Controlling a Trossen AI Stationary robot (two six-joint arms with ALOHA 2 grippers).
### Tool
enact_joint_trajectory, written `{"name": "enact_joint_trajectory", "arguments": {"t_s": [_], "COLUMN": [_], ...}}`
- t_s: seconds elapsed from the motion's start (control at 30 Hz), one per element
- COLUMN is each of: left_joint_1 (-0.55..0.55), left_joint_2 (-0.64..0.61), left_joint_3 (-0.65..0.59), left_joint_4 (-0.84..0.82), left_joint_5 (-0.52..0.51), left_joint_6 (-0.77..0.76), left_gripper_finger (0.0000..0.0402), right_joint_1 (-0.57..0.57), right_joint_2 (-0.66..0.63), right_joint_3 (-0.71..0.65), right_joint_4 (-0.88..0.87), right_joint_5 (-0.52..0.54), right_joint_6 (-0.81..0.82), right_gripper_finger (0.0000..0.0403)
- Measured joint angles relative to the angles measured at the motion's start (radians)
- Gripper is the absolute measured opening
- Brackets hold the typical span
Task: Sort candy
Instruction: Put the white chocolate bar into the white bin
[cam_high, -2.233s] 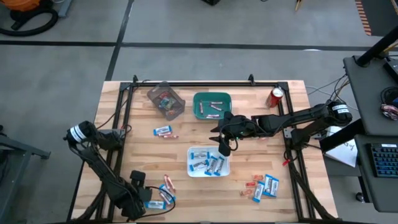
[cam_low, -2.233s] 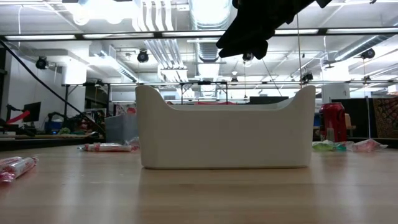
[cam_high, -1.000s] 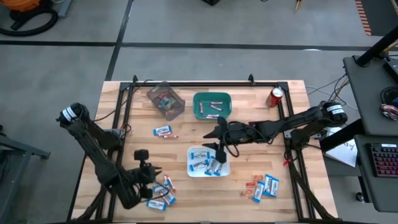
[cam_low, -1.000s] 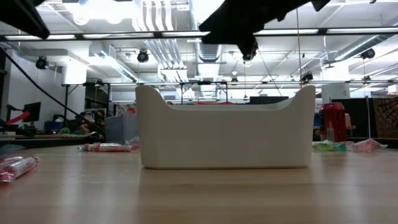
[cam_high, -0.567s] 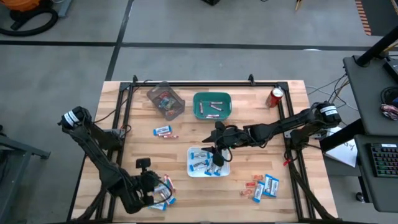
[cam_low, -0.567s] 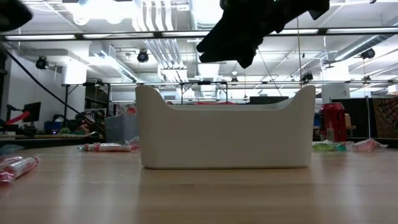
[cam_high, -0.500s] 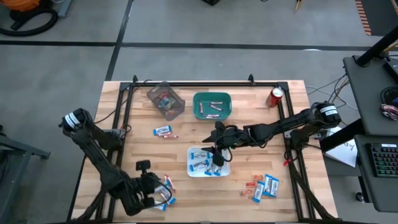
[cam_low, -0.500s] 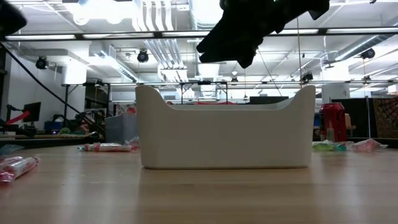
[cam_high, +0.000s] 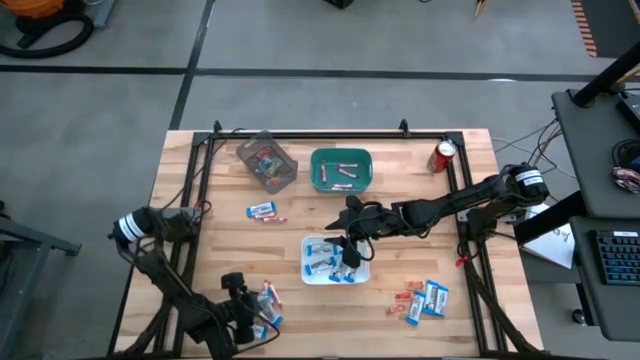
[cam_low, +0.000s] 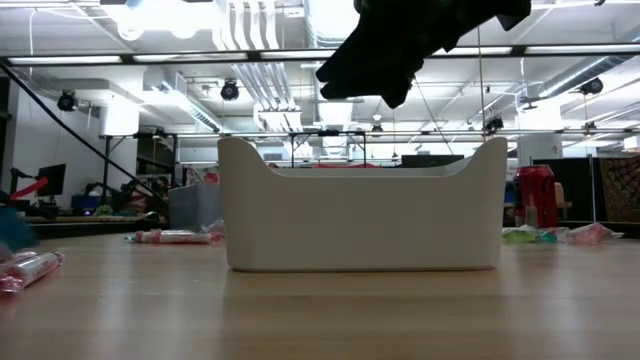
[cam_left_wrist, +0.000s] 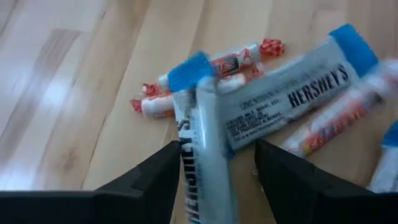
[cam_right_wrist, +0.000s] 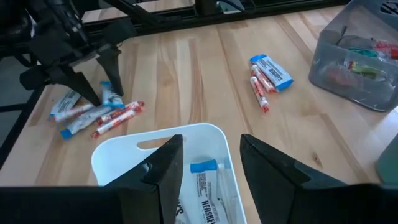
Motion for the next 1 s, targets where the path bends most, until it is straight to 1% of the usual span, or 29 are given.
{"name": "enact_joint_trajectory", "arguments": {"t_s": [0.13, 0.33, 0.47, 0.63, 0.73, 0.87, 1.0], "left_joint_1": [-0.005, -0.016, -0.019, -0.020, -0.020, -0.020, -0.020], "left_joint_2": [0.029, 0.015, 0.008, 0.007, 0.006, -0.008, -0.055], "left_joint_3": [0.003, 0.000, -0.001, -0.001, -0.003, -0.002, -0.002], "left_joint_4": [-0.011, -0.012, -0.030, -0.045, -0.065, -0.079, -0.126], "left_joint_5": [-0.021, -0.012, 0.003, 0.004, -0.006, -0.001, 0.035], "left_joint_6": [-0.081, -0.085, -0.082, -0.067, -0.066, -0.067, -0.069], "left_gripper_finger": [0.0198, 0.0182, 0.0145, 0.0076, 0.0043, 0.0029, 0.0024], "right_joint_1": [0.002, 0.004, 0.004, 0.004, 0.004, 0.004, 0.004], "right_joint_2": [-0.001, -0.001, -0.001, -0.001, -0.001, -0.001, -0.001], "right_joint_3": [0.000, 0.000, 0.001, 0.001, 0.001, 0.001, 0.001], "right_joint_4": [0.000, 0.001, 0.001, 0.001, 0.001, 0.001, 0.001], "right_joint_5": [-0.001, -0.008, -0.007, -0.008, -0.008, -0.008, -0.008], "right_joint_6": [0.002, 0.002, 0.002, 0.001, 0.000, -0.001, -0.001], "right_gripper_finger": [0.0153, 0.0153, 0.0153, 0.0153, 0.0153, 0.0153, 0.0153]}}
